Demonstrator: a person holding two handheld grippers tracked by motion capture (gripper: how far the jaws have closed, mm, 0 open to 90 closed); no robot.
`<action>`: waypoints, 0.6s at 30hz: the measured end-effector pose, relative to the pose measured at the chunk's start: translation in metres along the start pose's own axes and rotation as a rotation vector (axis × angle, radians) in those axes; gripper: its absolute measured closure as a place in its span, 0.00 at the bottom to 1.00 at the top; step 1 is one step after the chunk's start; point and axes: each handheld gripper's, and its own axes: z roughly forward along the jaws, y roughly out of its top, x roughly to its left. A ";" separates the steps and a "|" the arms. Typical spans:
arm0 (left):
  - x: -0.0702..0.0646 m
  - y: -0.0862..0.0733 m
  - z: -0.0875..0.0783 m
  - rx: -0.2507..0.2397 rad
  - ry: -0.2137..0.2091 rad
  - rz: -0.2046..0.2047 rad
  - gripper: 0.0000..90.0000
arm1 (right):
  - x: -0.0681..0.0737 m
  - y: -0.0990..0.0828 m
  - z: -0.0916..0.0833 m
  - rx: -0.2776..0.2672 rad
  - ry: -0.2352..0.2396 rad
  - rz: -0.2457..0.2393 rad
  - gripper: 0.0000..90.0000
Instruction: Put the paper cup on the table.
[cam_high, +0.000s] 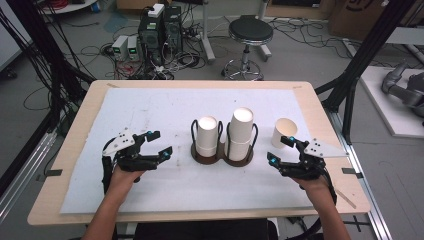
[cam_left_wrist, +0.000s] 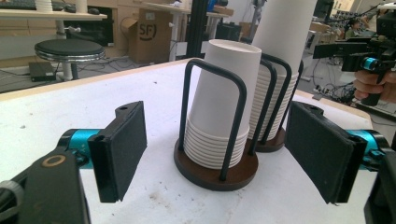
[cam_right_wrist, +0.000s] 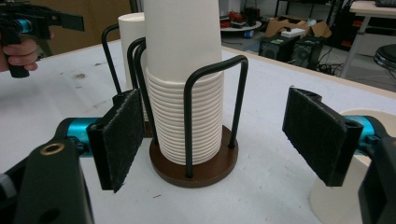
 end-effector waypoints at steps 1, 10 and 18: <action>0.000 0.000 0.000 0.001 0.000 0.000 0.24 | 0.000 0.000 0.001 0.001 0.000 0.000 0.24; -0.001 -0.002 0.003 0.011 -0.006 -0.002 0.24 | -0.002 -0.002 0.000 0.011 -0.003 -0.002 0.24; 0.000 -0.002 0.006 0.011 -0.010 -0.006 0.24 | -0.003 -0.004 -0.002 0.010 -0.015 0.001 0.24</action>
